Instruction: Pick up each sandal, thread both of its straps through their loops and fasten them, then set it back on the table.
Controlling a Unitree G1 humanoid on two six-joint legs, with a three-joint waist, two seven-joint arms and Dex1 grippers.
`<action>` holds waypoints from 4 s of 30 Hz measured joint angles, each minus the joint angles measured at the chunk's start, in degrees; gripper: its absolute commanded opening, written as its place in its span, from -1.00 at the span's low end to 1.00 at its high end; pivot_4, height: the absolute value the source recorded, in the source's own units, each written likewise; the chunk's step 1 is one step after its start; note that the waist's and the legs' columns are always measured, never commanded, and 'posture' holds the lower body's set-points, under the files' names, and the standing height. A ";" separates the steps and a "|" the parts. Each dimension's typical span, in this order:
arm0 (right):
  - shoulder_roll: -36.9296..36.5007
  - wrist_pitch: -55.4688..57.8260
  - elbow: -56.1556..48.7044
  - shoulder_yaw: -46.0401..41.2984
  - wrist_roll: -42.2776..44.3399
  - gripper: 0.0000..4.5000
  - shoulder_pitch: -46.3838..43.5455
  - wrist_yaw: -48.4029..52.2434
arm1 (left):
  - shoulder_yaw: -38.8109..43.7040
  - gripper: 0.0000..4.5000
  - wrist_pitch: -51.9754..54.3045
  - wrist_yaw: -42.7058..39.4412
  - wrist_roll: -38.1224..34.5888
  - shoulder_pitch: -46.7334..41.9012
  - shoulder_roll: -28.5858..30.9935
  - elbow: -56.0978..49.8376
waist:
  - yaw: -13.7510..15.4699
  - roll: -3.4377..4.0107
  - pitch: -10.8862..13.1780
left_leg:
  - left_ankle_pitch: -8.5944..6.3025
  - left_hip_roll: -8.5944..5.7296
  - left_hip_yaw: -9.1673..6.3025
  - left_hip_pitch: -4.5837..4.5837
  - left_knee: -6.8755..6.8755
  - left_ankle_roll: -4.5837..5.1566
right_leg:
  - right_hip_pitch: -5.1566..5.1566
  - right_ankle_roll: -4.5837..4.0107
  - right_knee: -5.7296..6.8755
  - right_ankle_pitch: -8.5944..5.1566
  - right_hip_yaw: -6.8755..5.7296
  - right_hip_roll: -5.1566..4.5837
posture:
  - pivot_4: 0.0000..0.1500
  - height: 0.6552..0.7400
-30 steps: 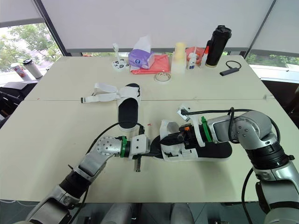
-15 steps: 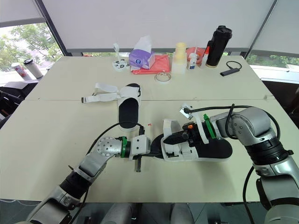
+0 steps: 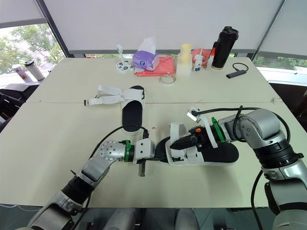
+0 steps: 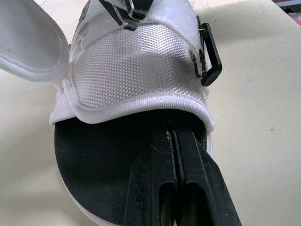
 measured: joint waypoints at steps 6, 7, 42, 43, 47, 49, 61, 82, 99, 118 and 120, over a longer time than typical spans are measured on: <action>-0.23 -0.07 1.22 0.00 -1.36 -0.98 -0.50 1.37 | 0.00 -1.00 0.00 -0.07 0.00 -0.13 -0.02 0.10 | -0.01 0.00 0.00 | 0.00 0.00 0.01 0.00 0.00 0.00 | 0.00 0.00 0.00 0.00 0.00 0.00 | 1.00 0.75; -0.24 -0.12 1.24 0.01 -1.78 -0.98 -0.51 1.64 | -0.01 -1.00 0.00 -0.08 0.00 -0.14 -0.02 0.11 | -0.01 0.00 0.00 | 0.00 0.00 0.01 0.00 0.00 0.00 | 0.00 0.00 0.00 0.00 0.00 0.00 | 1.00 0.75; -3.80 -16.99 -10.55 4.34 -15.58 -0.98 7.15 6.69 | -0.61 -1.00 0.07 0.63 0.42 -0.31 -0.27 0.06 | 0.18 -0.01 0.00 | -0.01 -0.05 -0.02 0.00 0.01 -0.01 | 0.05 0.11 0.00 -0.07 -0.02 -0.05 | 1.00 0.75; -3.86 -17.85 -11.11 4.40 -16.04 -0.98 7.79 6.64 | -0.61 -1.00 0.07 0.64 0.48 -0.35 -0.25 0.06 | 0.12 -0.01 0.00 | -0.01 -0.05 0.00 0.00 0.02 -0.01 | 0.07 0.11 0.00 -0.07 -0.02 -0.07 | 1.00 0.75; -4.73 -20.28 -14.21 4.30 -17.31 -0.98 10.15 6.08 | -0.68 -1.00 0.08 0.66 0.58 -0.38 -0.26 0.03 | 0.14 -0.02 -0.01 | -0.01 -0.05 -0.02 0.01 0.02 -0.01 | 0.07 0.11 0.00 -0.08 -0.02 -0.07 | 1.00 0.75; -5.08 -21.03 -15.67 4.04 -17.91 -0.98 11.18 5.85 | -0.74 -1.00 0.09 0.66 0.59 -0.39 -0.25 -0.02 | 0.15 -0.03 -0.01 | -0.01 -0.05 -0.03 0.01 0.01 -0.01 | 0.08 0.12 -0.01 -0.08 -0.02 -0.08 | 1.00 0.75; -7.05 -20.07 -22.71 2.07 -16.53 0.97 14.69 5.09 | -0.93 -1.00 0.15 0.92 0.74 -0.51 -0.21 0.03 | 0.10 -0.13 -0.08 | -0.01 -0.03 -0.11 0.01 0.02 -0.02 | 0.09 0.12 -0.02 -0.09 -0.01 -0.11 | 1.00 0.75; -5.26 -6.47 -36.07 -21.35 0.81 0.97 39.00 -11.42 | -1.87 -1.00 0.12 1.43 0.74 -0.61 -0.65 0.09 | 1.20 -0.25 -0.21 | -0.12 0.01 0.08 -0.07 -0.01 0.14 | 0.11 0.22 -0.12 -0.16 -0.01 -0.28 | 1.00 0.75; 3.32 -8.05 -30.92 -17.19 -1.77 0.97 37.97 -20.56 | -1.76 -1.00 0.03 1.51 0.74 -1.07 0.14 0.28 | 0.58 -0.26 -0.23 | -0.13 0.07 0.02 -0.04 -0.01 0.15 | 0.13 0.18 -0.27 -0.13 -0.02 -0.23 | 1.00 0.75; -0.15 -6.35 -36.90 -23.25 3.49 0.97 38.87 -23.08 | -1.78 -1.00 1.29 1.22 0.73 -0.75 0.35 -1.15 | -0.05 -0.22 -0.22 | -0.18 0.03 0.01 -0.14 -0.15 0.24 | 0.15 0.15 -0.68 -0.10 -0.03 -0.24 | 1.00 0.75; -0.34 -6.36 -37.78 -24.94 4.31 0.97 39.57 -23.20 | -1.81 -1.00 1.29 1.21 0.73 -0.75 0.33 -1.14 | 0.00 -0.22 -0.22 | -0.18 0.03 0.00 -0.14 -0.15 0.25 | 0.17 0.15 -0.68 -0.10 -0.06 -0.24 | 1.00 0.75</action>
